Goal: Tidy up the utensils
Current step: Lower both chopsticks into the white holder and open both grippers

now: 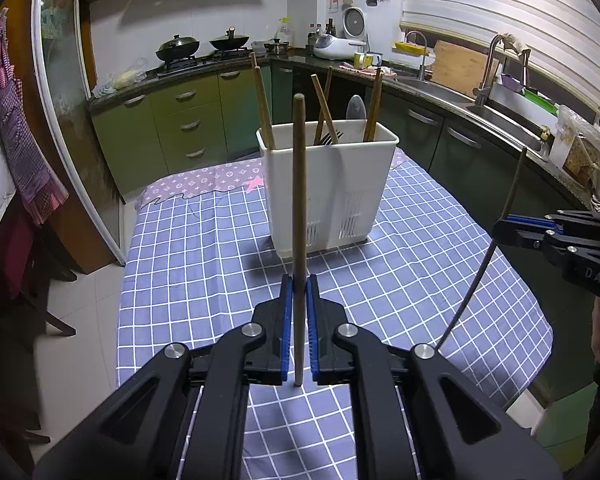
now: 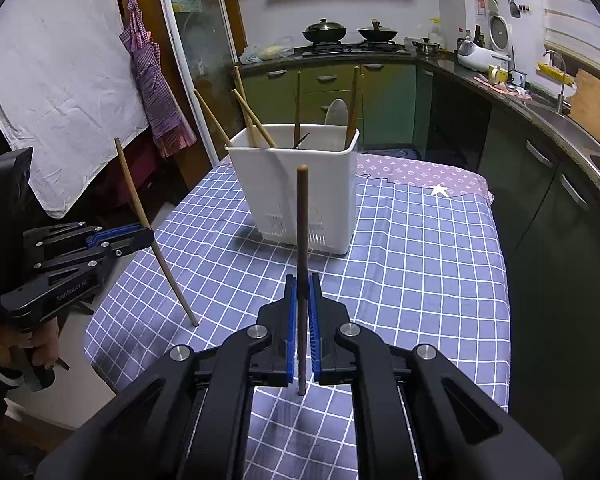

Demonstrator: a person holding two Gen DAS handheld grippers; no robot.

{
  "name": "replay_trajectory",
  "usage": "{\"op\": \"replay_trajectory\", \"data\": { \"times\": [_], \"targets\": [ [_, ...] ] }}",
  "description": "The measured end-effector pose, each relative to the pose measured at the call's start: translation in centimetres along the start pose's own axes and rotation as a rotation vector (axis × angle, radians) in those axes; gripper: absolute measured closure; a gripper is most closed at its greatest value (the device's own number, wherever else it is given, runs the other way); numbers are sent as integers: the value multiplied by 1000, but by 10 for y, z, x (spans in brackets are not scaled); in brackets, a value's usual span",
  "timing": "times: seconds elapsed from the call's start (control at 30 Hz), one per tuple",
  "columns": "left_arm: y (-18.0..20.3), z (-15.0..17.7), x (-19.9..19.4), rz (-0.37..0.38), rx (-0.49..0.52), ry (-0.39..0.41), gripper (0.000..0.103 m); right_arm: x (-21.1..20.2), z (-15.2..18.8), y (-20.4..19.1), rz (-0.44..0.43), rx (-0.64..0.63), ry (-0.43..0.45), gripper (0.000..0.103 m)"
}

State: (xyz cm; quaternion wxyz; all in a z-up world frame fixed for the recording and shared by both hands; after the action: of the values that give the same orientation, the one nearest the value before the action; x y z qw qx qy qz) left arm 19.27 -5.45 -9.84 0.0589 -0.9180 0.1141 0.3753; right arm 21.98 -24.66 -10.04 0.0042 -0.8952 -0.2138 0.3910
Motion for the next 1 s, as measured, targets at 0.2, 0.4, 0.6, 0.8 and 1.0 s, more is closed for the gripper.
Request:
{"op": "replay_trajectory", "data": {
  "times": [0.2, 0.4, 0.6, 0.8, 1.0],
  "targets": [
    [-2, -13, -5, 6, 1, 11, 96, -6, -16, -4, -7, -6, 25, 96],
    [-1, -46, -20, 11, 12, 66, 96, -24, -52, -10, -6, -29, 93, 96],
    [3, -99, -43, 22, 11, 172, 96, -50, -98, -16, -11, -41, 187, 96],
    [4, -151, -59, 24, 5, 302, 96, -76, -143, -13, -27, -18, 283, 96],
    [0, -185, -58, -27, -7, 416, 96, -86, -170, 1, -23, 20, 341, 96]
  ]
}}
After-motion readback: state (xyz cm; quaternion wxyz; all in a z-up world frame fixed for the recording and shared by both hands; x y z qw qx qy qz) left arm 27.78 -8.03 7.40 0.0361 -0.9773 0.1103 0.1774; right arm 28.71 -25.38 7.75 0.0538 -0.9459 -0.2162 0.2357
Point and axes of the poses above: each gripper's, at about its wrist camera, not at the fingertips, and x roughly the way its jaws point, y to its right, z to its underside, the point moved 7 cm from there along x, roughly the way its jaws point, and after that the axes turned 2 degrees about x, right-handed, at the moved point
